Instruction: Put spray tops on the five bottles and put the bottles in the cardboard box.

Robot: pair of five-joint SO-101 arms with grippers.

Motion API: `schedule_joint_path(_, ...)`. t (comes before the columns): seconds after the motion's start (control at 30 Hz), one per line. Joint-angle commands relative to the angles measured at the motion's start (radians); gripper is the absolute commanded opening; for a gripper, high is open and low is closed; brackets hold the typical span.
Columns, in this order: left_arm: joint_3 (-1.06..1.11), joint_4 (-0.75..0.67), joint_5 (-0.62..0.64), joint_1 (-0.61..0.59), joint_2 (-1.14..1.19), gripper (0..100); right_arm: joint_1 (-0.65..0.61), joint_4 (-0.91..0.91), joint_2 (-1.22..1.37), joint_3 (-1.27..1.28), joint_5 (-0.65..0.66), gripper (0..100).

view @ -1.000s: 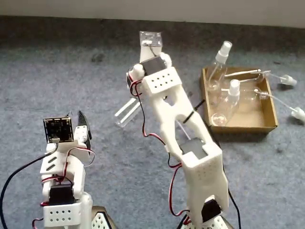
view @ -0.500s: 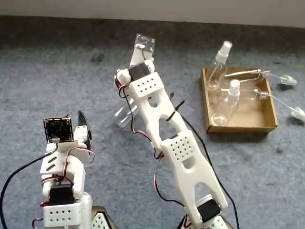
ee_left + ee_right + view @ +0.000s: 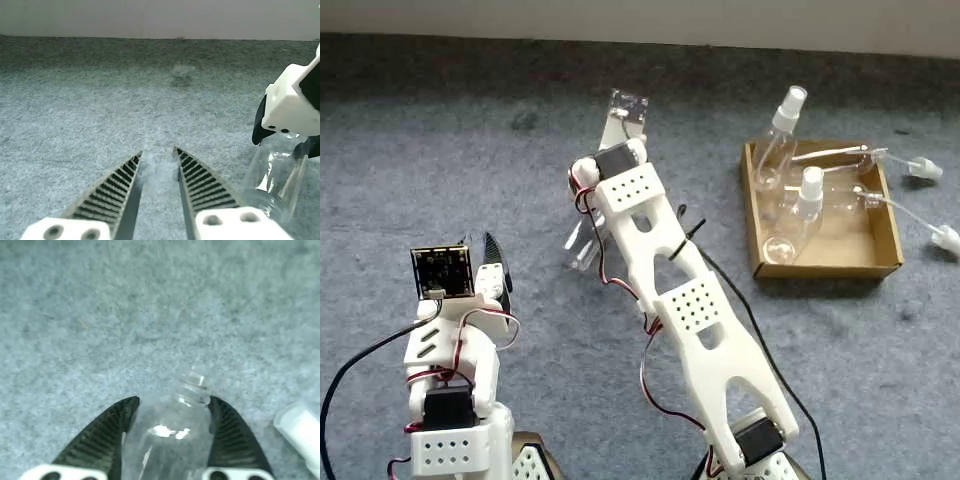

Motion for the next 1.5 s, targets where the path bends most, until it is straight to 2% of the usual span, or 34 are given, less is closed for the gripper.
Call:
schedule_joint_path(0.0,0.021,-0.021,-0.009,-0.005,-0.005,5,0.002,0.097,-0.016,-0.134,0.153,6.6)
schedule_joint_path(0.17,0.021,-0.021,-0.009,-0.005,-0.005,5,0.004,0.222,-0.039,-0.344,0.315,6.7)
schedule_joint_path(0.3,0.021,-0.021,-0.009,-0.005,-0.005,5,0.013,0.268,-0.073,-0.318,0.517,6.7)
schedule_joint_path(0.43,0.021,-0.021,-0.009,-0.005,-0.004,5,0.077,0.268,-0.076,-0.318,0.74,6.7)
schedule_joint_path(0.6,0.021,-0.021,-0.009,-0.004,-0.004,5,0.188,0.268,-0.076,-0.317,0.864,6.7)
schedule_joint_path(0.87,0.021,-0.021,-0.009,-0.004,-0.004,6,0.26,0.268,-0.094,-0.315,0.974,6.7)
schedule_joint_path(1.17,0.021,-0.021,-0.009,-0.004,-0.004,6,0.309,0.263,-0.22,-0.314,0.98,6.7)
schedule_joint_path(1.4,0.021,-0.021,-0.009,-0.002,-0.002,6,0.401,0.124,-0.122,-0.318,0.982,6.7)
schedule_joint_path(1.47,0.021,-0.021,-0.009,-0.002,-0.002,6,0.409,0.101,-0.091,-0.318,1.034,6.7)
